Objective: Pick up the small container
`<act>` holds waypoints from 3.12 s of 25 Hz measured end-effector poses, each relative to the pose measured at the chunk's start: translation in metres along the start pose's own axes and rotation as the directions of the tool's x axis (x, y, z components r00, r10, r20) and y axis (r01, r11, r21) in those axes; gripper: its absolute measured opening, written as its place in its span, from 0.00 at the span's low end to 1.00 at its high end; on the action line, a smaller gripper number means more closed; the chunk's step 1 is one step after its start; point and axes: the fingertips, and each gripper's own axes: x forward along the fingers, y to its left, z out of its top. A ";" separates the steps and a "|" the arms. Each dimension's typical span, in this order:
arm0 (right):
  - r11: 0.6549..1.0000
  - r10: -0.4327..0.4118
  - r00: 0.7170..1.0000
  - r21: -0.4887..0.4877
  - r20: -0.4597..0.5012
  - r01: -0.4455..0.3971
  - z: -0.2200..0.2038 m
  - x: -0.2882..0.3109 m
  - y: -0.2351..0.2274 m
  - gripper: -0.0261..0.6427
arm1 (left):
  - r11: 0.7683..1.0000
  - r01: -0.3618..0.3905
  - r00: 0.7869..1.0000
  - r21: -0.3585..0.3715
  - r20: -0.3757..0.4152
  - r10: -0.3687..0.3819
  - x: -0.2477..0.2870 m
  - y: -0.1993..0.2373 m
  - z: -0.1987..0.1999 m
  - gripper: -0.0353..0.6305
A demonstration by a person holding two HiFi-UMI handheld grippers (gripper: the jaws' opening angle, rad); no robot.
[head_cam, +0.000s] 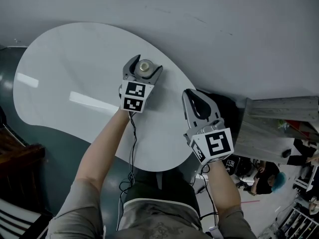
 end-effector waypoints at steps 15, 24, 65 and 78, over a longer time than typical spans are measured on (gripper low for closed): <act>0.999 0.050 0.998 0.019 -0.028 -0.050 -0.016 -0.001 0.010 0.09 | 0.993 0.118 0.991 -0.005 -0.062 -0.118 -0.001 -0.019 -0.008 0.57; 0.998 0.065 0.998 0.003 0.002 -0.065 0.017 -0.013 0.012 0.09 | 0.978 0.197 0.978 0.071 -0.088 -0.191 -0.044 -0.047 0.016 0.57; 0.972 0.187 0.960 -0.183 0.208 -0.150 0.246 -0.200 0.118 0.09 | 0.982 0.140 0.984 0.128 0.092 -0.152 -0.335 -0.098 0.258 0.57; 0.980 0.193 0.969 -0.080 0.155 -0.182 0.215 -0.231 0.130 0.09 | 0.980 0.165 0.980 0.113 0.096 -0.176 -0.377 -0.137 0.228 0.57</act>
